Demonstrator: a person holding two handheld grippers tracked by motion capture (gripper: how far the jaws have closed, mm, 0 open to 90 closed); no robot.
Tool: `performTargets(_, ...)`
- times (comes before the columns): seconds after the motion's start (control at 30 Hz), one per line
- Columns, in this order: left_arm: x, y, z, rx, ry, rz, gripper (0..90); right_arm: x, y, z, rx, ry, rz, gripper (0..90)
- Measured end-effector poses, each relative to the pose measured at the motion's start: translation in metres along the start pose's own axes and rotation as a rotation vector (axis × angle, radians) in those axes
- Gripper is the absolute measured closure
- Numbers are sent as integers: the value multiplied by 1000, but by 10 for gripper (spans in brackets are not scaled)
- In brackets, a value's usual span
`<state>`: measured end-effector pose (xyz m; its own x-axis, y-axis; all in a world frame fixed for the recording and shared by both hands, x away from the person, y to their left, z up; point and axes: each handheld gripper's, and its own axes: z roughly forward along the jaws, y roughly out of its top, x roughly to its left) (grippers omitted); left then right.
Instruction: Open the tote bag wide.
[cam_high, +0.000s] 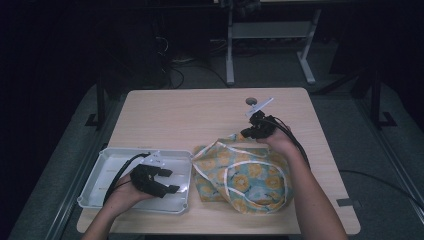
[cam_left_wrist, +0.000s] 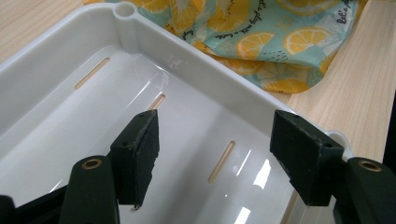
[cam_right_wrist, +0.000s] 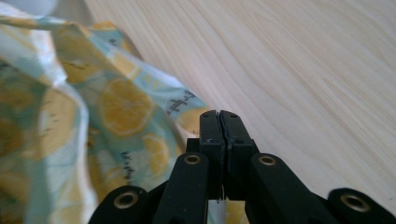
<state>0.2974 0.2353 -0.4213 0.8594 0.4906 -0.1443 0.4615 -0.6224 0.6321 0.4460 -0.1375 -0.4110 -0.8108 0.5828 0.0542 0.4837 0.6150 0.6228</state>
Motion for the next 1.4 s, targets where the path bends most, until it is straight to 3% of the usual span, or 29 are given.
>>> performTargets(0.17, 0, 0, 0, -5, 0, 0, 327, -7, 2, 13, 24, -19, 16, 866)
performTargets(0.27, 0, 1, 0, -5, -1, -2, 327, -7, 1, 15, 27, -15, 27, 791)
performTargets(0.33, 0, 1, -1, -6, -1, -2, 327, -6, 0, 12, 19, -5, 39, 709)
performTargets(0.43, 0, 4, -4, -16, 0, -1, 327, -4, 0, 2, 5, -28, 53, 602)
performTargets(0.57, -1, 11, -10, -44, 1, 8, 328, -4, -4, -18, -27, -41, 79, 520)
performTargets(0.8, -3, 30, -16, -87, -5, 32, 337, 0, -18, -46, -39, -65, 79, 490)
performTargets(0.97, -10, 45, -14, -97, -14, 60, 402, 6, -38, -69, -51, -72, 86, 514)
performTargets(1.23, -14, 64, -13, -107, 24, 90, 394, 17, -69, -90, -23, -97, 95, 542)
performTargets(1.4, -19, 80, -16, -131, 16, 119, 401, 26, -85, -101, -24, -84, 97, 551)
